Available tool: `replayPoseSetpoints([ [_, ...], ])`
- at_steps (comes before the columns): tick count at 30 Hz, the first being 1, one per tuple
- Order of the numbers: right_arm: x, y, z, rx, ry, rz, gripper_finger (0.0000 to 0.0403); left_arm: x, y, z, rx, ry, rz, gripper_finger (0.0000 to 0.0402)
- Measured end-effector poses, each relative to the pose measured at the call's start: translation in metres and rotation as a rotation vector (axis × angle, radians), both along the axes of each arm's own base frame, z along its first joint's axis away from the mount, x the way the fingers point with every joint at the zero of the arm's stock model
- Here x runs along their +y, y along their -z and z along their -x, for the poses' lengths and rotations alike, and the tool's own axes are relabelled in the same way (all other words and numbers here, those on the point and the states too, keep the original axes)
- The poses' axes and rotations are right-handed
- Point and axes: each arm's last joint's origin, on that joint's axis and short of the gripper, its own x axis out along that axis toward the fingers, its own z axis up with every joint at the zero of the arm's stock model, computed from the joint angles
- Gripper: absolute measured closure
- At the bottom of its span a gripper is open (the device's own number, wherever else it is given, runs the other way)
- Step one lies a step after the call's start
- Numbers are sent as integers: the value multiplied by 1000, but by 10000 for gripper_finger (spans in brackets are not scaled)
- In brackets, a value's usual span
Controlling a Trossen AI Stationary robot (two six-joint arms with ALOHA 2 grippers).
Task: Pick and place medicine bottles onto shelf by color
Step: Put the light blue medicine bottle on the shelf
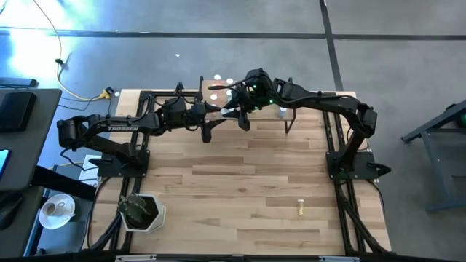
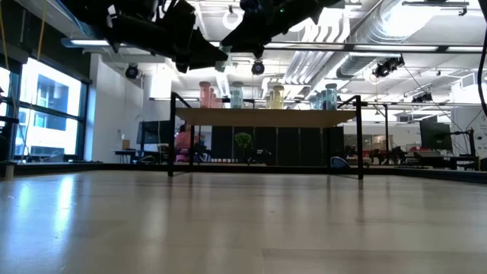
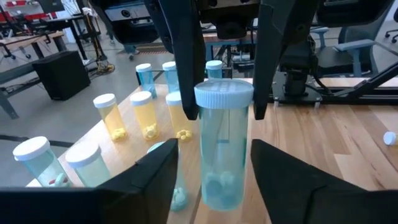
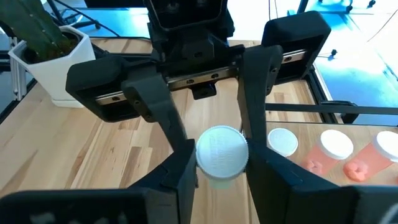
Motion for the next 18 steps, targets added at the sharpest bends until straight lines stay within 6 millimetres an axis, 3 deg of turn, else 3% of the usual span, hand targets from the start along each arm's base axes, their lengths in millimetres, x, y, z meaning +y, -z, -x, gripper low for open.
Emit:
replayPoseSetpoints([
  [6,-2,0,0,12,51,27,291,0,0,0,-3,-3,7,182],
  [12,-2,0,1,21,53,25,291,2,0,1,5,-62,0,179],
  [18,-2,-16,5,56,95,94,291,3,0,2,11,-97,-7,179],
])
